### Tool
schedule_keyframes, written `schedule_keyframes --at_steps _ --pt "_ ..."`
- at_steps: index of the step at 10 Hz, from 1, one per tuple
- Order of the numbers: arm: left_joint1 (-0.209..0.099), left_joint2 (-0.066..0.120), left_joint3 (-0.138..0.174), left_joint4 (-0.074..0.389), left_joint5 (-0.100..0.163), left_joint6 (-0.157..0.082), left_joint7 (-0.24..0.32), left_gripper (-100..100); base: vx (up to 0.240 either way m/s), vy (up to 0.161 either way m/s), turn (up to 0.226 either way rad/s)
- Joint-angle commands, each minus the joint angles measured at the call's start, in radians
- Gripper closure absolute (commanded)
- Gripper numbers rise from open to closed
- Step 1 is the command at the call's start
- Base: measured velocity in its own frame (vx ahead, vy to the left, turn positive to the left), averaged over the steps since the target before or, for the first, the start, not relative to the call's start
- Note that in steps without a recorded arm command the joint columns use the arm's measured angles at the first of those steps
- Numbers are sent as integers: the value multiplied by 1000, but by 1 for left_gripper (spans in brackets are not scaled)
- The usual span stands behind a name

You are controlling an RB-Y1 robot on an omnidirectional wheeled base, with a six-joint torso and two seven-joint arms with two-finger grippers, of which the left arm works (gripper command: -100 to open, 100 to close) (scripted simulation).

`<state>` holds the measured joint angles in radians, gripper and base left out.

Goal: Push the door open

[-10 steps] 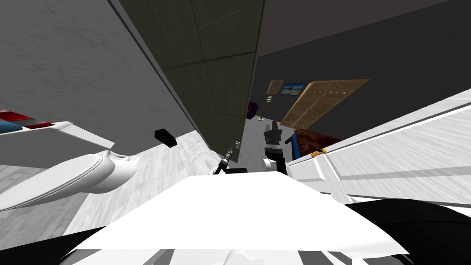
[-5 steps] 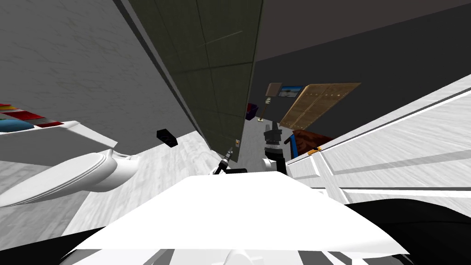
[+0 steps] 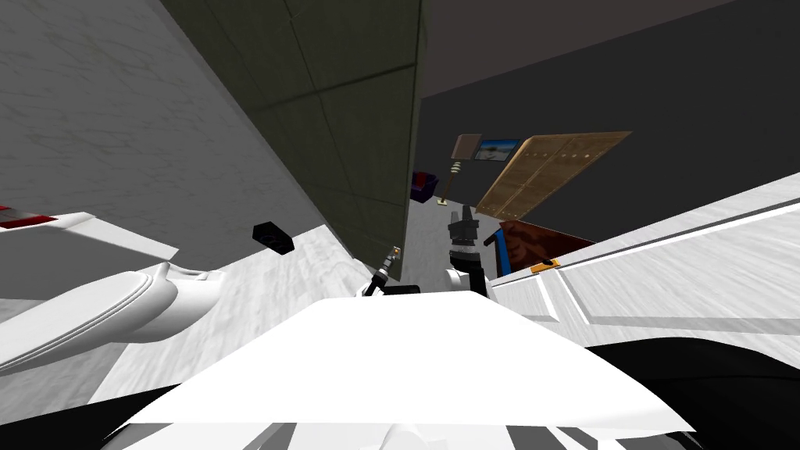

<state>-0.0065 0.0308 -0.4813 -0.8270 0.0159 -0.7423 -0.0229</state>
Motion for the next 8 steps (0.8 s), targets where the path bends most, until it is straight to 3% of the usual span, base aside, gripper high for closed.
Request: schedule_keyframes --at_steps 1,2,3,8 --pt "-6 -18 4 6 1 -3 -1 -100 194 -95 -22" --pt "-6 -12 3 12 1 -6 -1 -100 69 -40 15" --pt "-6 -12 3 12 1 -6 -1 100 -14 6 -9" --pt "-6 -12 3 12 1 -6 -1 100 -12 7 -2"
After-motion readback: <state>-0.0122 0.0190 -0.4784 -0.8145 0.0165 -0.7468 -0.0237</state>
